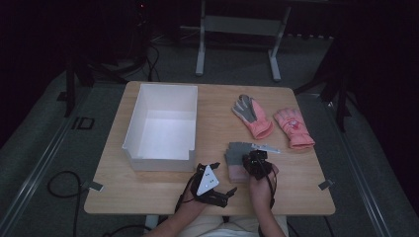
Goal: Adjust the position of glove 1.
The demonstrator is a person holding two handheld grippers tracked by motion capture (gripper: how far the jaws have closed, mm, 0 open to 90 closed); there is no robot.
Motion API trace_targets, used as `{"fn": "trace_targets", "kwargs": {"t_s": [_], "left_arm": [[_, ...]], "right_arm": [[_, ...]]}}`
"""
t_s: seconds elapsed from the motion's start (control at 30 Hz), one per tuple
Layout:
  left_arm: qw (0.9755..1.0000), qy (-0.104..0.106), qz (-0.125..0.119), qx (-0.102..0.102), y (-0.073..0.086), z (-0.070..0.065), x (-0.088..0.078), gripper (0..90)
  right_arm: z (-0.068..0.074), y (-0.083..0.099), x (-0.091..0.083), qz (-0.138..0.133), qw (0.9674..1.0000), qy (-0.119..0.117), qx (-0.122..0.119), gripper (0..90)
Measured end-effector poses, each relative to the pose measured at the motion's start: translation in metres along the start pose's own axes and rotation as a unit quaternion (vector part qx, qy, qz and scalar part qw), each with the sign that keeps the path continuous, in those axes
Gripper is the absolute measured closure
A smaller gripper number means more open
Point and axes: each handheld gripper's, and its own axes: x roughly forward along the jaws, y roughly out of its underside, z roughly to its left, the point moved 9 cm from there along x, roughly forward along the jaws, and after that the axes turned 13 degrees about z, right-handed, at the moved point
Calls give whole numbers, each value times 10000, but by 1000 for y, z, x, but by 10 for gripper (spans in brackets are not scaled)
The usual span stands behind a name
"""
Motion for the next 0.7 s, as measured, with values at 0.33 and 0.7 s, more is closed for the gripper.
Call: {"fn": "trace_targets", "kwargs": {"t_s": [0.33,0.7], "left_arm": [[10000,-60,53,17,1,1,0,20],[9994,-212,174,218,1,-3,3,35]], "right_arm": [[0,4,7,99,9998,-52,-164,781],[-15,-22,-11,-27,9947,-470,-912,529]]}}
